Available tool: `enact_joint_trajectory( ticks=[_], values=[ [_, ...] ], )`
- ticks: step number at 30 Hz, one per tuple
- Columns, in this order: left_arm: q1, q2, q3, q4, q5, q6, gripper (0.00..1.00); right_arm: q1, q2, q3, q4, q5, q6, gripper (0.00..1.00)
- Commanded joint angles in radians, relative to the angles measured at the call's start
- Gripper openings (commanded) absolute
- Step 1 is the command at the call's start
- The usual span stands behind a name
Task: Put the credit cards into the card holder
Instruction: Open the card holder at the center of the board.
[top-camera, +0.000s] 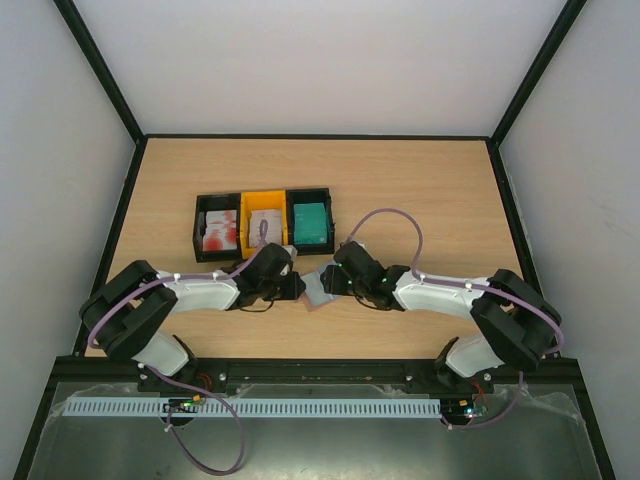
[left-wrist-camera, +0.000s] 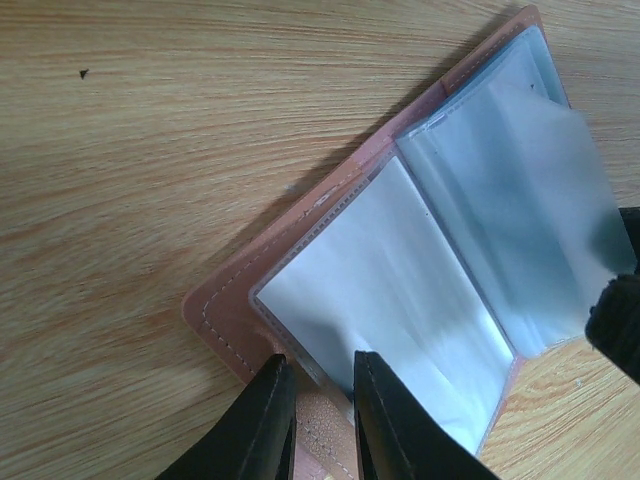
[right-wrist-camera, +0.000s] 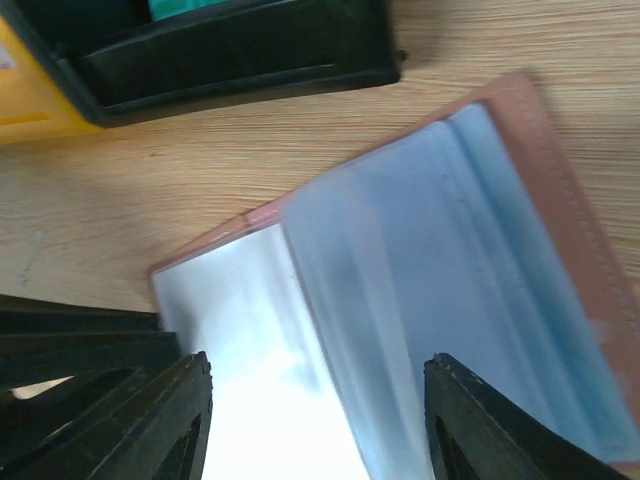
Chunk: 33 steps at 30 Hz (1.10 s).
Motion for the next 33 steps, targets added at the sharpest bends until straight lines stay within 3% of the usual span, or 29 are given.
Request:
enact_joint_trajectory(
  ticks=[1,14,18,20,26,33],
  values=[
    [-0.002,0.010,0.012,-0.037,-0.016,0.017,0.19,0.003,0.018,-0.006,0.079,-0.088,-0.010,0.56],
    [-0.002,-0.020,0.016,-0.040,-0.002,0.026,0.20,0.002,0.069,0.004,0.100,-0.111,-0.008,0.44],
    [-0.002,-0.044,0.024,-0.045,0.005,0.036,0.20,0.002,0.064,0.033,0.030,-0.037,-0.023,0.41],
    [-0.002,-0.066,0.035,-0.057,0.002,0.041,0.20,0.002,0.059,0.058,-0.043,0.069,-0.029,0.39],
    [-0.002,-0.121,0.067,-0.105,-0.032,0.058,0.21,0.003,0.043,0.133,-0.241,0.298,-0.038,0.46],
    [0.000,-0.188,0.086,-0.138,-0.067,0.075,0.23,0.003,-0.016,0.145,-0.243,0.230,-0.059,0.51]
  ],
)
